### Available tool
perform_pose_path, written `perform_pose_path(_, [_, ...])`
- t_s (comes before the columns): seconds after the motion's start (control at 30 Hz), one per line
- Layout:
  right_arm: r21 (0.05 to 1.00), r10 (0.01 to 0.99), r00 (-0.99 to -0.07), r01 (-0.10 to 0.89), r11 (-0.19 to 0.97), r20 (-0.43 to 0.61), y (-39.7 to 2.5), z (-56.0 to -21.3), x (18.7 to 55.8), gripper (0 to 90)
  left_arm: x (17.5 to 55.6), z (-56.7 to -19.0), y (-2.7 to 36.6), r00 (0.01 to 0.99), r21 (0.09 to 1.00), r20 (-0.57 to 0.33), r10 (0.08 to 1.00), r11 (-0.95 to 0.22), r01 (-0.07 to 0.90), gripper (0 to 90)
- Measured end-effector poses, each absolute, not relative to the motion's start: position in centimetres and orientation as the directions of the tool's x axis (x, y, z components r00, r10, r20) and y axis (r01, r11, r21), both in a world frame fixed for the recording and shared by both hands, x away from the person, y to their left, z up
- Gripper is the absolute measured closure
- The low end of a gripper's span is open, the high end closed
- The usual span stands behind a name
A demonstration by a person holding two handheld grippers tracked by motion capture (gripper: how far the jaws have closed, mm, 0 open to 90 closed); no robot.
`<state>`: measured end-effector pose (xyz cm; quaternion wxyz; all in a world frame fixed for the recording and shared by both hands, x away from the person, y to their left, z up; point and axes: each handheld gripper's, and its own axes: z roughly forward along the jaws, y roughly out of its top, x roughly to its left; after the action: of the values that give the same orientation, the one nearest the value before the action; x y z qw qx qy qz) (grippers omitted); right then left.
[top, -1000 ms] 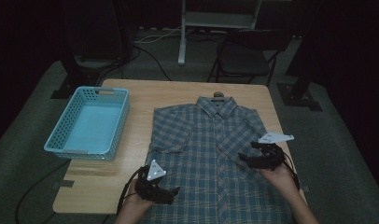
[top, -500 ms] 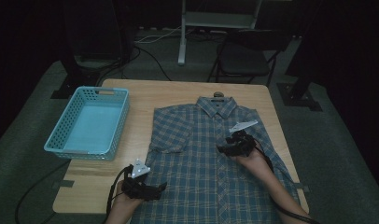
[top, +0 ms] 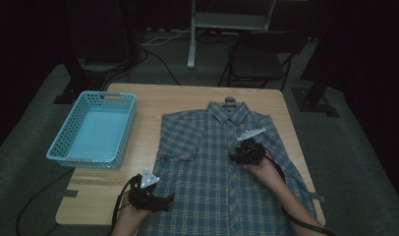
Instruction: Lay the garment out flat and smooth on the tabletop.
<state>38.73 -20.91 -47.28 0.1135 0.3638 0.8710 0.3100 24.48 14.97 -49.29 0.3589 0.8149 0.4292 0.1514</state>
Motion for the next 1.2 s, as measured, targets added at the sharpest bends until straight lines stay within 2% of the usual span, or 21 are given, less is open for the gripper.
perform_pose_path(0.17, [0.618,0.705,-0.708,0.575,0.537,0.047,-21.4,-47.1,39.3,72.6,24.4,-49.3,14.5,0.596,0.7,-0.015,0.803,-0.417,0.58,0.4])
perform_pose_path(0.23, [0.624,0.714,-0.698,0.584,0.52,0.058,-21.8,-46.9,39.5,77.6,24.3,-49.4,14.1,0.599,0.69,0.023,0.801,-0.446,0.57,0.4])
perform_pose_path(0.3, [0.632,0.727,-0.684,0.589,0.503,0.06,-22.4,-46.6,39.7,81.7,24.4,-49.4,14.0,0.592,0.69,0.021,0.806,-0.44,0.575,0.3])
perform_pose_path(0.6, [0.666,0.756,-0.646,0.61,0.43,0.104,-24.9,-45.4,40.2,83.0,24.4,-49.4,13.8,0.588,0.692,0.021,0.808,-0.437,0.575,0.3])
perform_pose_path(0.83, [0.687,0.788,-0.608,0.612,0.39,0.094,-27.8,-43.2,40.8,83.0,24.3,-49.4,13.7,0.594,0.69,0.021,0.804,-0.441,0.573,0.3])
perform_pose_path(1.0, [0.742,0.853,-0.517,0.6,0.299,0.074,-31.7,-40.9,41.4,83.3,24.3,-49.4,13.7,0.591,0.691,0.021,0.807,-0.439,0.575,0.3])
perform_pose_path(1.2, [0.765,0.917,-0.386,0.62,0.175,0.103,-37.1,-39.2,42.2,83.4,24.3,-49.4,13.7,0.595,0.69,0.024,0.804,-0.444,0.572,0.3])
